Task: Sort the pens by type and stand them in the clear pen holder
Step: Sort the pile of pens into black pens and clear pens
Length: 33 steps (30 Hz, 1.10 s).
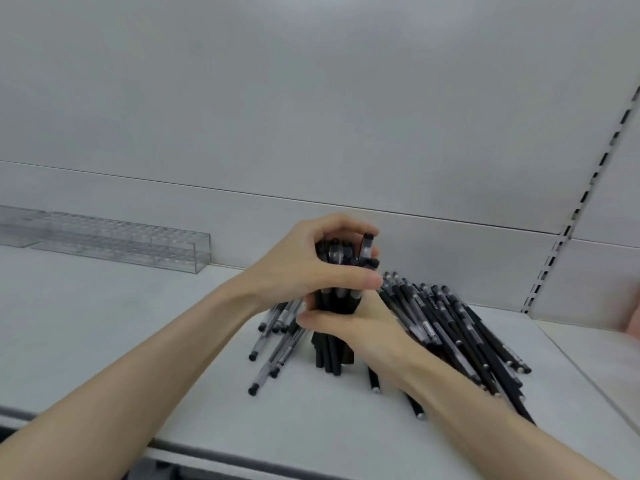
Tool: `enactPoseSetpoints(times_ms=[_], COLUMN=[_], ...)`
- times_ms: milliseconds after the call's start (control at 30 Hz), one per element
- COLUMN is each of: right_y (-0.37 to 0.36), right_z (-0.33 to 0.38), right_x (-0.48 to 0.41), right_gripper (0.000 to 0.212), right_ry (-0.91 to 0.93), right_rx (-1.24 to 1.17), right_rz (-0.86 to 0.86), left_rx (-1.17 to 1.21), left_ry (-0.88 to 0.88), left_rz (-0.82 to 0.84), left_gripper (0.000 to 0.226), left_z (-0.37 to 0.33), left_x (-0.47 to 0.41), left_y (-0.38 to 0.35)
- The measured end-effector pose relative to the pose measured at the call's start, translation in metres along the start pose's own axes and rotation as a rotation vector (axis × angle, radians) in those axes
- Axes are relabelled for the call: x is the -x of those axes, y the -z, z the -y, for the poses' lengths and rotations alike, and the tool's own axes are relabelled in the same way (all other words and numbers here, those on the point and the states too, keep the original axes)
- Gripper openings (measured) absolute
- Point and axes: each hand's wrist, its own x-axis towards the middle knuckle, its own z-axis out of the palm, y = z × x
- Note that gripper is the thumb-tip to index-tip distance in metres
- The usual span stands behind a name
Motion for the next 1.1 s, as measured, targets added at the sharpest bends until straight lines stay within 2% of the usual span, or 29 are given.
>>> enactPoseSetpoints(times_ms=[67,200,333,467,633,700,867,967,1100], right_y=[0.001,0.002,0.004,-0.004,-0.048,-0.077,-0.162,-0.223,-0.307], right_z=[-0.004,-0.006,-0.001,0.019,0.048,0.054,0.062,0.063,0.068], right_x=[0.001,0.001,-0.002,-0.008,-0.020,-0.029,-0.053,-0.069,-0.099], right_gripper=[0.009,0.007,0.015,0.025,0.025,0.027,0.022,0.022,0.019], right_ry=[-0.050,-0.140,-0.117,-0.109,-0.070,-0.042,-0.004,0.041,0.051], right_rx=[0.033,0.096,-0.028,-0.167,-0.286,-0.305,-0.279,-0.231,-0.253], right_rz=[0.019,0.067,0.083,0.185,0.302,0.350,0.363,0.305,0.196], left_rx=[0.031,0.227,0.172,0.282,0.539,0.493,0.197,0.101,0.119], left_ry=[-0.005,0.027,-0.011,0.030,0.004,0.024,0.073,0.105,0.131], left_rz=[-0.033,-0.208,-0.264,-0.203,-0.021,-0.024,-0.193,-0.264,-0.415], left_gripper=[0.052,0.058,0.029,0.023,0.051,0.054,0.015,0.014,0.012], left_z=[0.004,0.014,0.002,-0.020,-0.025,-0.027,-0.037,-0.031,-0.021], left_x=[0.003,0.003,0.000,0.003,0.039,0.058,0.111,0.147,0.185], left_y=[0.000,-0.007,-0.011,0.014,0.068,0.091,0.155,0.204,0.278])
